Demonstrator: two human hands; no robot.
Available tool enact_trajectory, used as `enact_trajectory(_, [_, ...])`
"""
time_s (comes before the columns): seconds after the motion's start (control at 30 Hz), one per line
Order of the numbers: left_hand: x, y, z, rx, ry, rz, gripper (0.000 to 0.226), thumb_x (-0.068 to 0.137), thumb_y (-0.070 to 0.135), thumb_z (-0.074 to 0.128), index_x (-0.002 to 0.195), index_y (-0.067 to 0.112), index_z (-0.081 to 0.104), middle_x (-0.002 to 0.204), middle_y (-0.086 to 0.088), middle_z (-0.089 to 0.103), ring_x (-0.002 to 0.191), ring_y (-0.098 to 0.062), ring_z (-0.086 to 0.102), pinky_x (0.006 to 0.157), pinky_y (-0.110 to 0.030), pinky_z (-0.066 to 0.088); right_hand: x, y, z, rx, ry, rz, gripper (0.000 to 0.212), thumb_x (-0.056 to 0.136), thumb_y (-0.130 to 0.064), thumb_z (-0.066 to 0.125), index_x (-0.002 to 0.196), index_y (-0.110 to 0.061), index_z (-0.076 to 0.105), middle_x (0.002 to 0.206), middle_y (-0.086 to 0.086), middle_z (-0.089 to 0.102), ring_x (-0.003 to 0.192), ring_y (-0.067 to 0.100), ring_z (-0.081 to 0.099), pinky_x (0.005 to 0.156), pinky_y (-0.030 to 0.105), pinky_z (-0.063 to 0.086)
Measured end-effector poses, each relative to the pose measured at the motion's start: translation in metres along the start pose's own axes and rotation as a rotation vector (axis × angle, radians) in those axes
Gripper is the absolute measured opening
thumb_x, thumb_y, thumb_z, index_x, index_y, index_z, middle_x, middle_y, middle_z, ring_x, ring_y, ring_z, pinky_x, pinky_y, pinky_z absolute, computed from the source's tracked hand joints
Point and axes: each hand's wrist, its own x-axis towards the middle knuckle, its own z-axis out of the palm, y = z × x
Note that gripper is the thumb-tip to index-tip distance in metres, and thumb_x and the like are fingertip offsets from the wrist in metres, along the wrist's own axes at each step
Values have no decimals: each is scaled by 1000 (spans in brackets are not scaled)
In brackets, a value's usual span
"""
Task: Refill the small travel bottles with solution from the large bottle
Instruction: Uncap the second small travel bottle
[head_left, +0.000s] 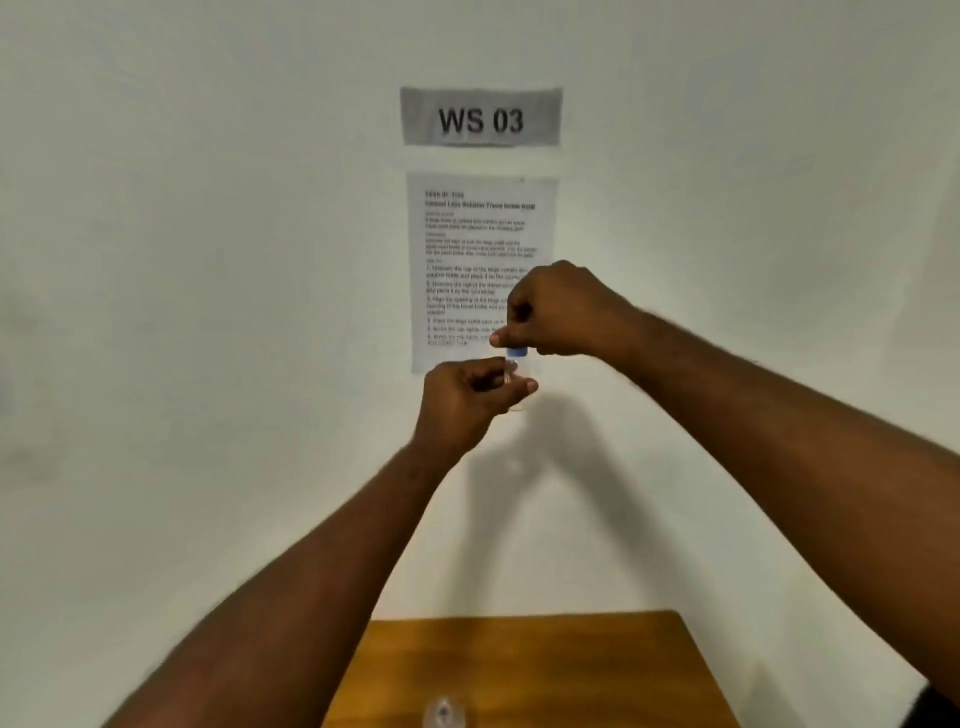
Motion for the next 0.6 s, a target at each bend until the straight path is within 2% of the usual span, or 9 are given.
enact_trajectory(0.1, [26,39,-11,-14,33,30,30,79,12,89,104,0,79,97,-23,79,90,-38,77,83,-49,65,22,-11,-41,26,-18,-97,15,81,-36,80,77,-23,75,72,-8,74,61,7,71,69,30,61])
enact_trajectory(0.17, [38,54,-17,-2,32,48,29,79,11,89,103,-2,79,98,-23,79,86,-33,79,80,-46,66,33,-12,-60,52,-66,-152,6,85,-27,78,87,-21,76,78,-9,75,66,5,72,73,29,61])
enact_trajectory(0.27, [47,66,-25,31,34,64,23,77,14,91,95,4,81,88,-17,80,74,-21,76,70,-36,66,40,-10,-76,95,-146,-202,22,84,-17,78,104,-25,76,96,-16,74,79,-8,68,67,12,51])
enact_trajectory(0.33, [49,69,-27,30,27,71,19,76,17,92,89,8,81,78,-9,78,69,-17,75,65,-27,63,42,-7,-79,168,-155,-194,30,84,-20,79,112,-29,72,103,-17,73,84,-7,68,62,8,50])
enact_trajectory(0.4, [50,70,-27,19,21,64,19,74,18,93,85,9,80,73,-5,76,67,-16,74,63,-25,61,42,-7,-77,222,-91,-155,27,84,-36,79,109,-27,73,98,-11,76,82,3,72,62,14,55])
enact_trajectory(0.5, [50,69,-26,12,17,51,26,74,18,93,89,2,79,73,-4,76,68,-18,75,66,-29,62,41,-7,-72,127,-8,-103,30,82,-54,74,84,-24,76,77,-7,76,67,9,73,60,22,57])
enact_trajectory(0.53, [50,68,-25,12,12,47,26,74,17,93,89,1,79,74,-5,77,69,-19,75,66,-30,63,41,-7,-69,94,-5,-103,28,83,-52,74,81,-23,76,73,-6,75,64,9,72,60,23,56])
enact_trajectory(0.6, [49,66,-25,10,12,37,26,74,15,93,91,1,80,80,-11,80,72,-23,78,67,-31,64,40,-5,-67,114,-48,-136,13,88,-35,74,86,-22,76,77,-5,75,62,6,69,62,25,54])
